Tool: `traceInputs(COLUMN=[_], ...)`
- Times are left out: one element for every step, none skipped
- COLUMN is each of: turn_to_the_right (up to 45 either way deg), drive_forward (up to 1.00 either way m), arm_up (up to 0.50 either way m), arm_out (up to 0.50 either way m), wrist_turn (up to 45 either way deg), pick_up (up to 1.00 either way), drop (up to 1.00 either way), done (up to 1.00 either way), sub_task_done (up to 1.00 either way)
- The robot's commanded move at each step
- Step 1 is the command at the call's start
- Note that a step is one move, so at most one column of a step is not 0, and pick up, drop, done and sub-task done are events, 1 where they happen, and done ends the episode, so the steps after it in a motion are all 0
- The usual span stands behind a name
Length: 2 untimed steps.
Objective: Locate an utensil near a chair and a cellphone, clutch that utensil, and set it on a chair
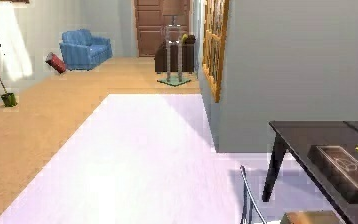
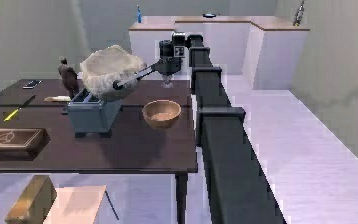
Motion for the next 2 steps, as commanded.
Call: traceInputs(turn_to_the_right=[45.0,3.0], drive_forward=[0.0,0.0], arm_up=[0.0,0.0], arm_out=[0.0,0.0], wrist_turn=[0.0,0.0], pick_up=[0.0,0.0], drop=[0.0,0.0], done=[0.0,0.0], sub_task_done=[0.0,0.0])
